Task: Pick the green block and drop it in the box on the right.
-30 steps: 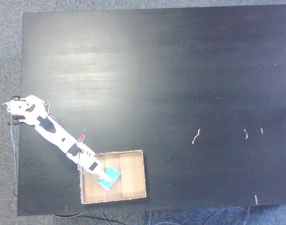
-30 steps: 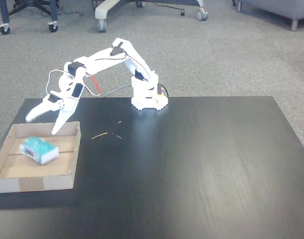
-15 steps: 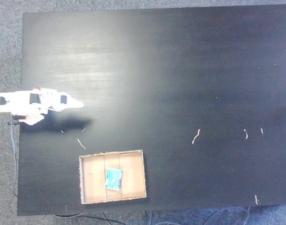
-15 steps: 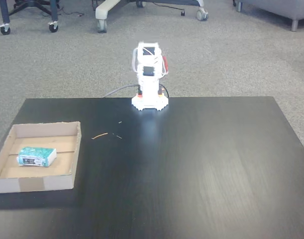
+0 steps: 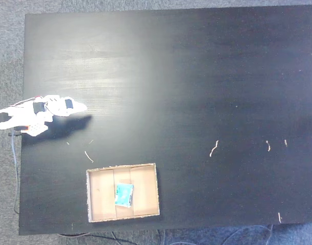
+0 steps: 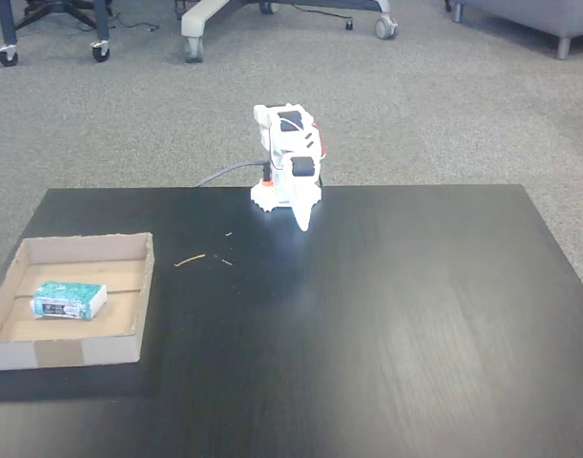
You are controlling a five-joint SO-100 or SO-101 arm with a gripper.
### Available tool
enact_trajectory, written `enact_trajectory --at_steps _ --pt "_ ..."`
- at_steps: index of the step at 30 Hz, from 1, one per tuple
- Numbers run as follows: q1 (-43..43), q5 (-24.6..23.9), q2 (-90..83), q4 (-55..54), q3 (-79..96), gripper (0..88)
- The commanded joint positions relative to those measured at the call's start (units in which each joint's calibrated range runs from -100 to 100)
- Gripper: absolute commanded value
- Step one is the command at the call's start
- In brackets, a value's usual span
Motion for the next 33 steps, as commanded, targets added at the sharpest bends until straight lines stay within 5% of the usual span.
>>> enact_trajectory --at_steps 1,33 --pt "0.25 -0.49 -0.39 0.08 1.51 0.1" --pt "2.09 -2.15 -0.39 0.08 1.51 0.1"
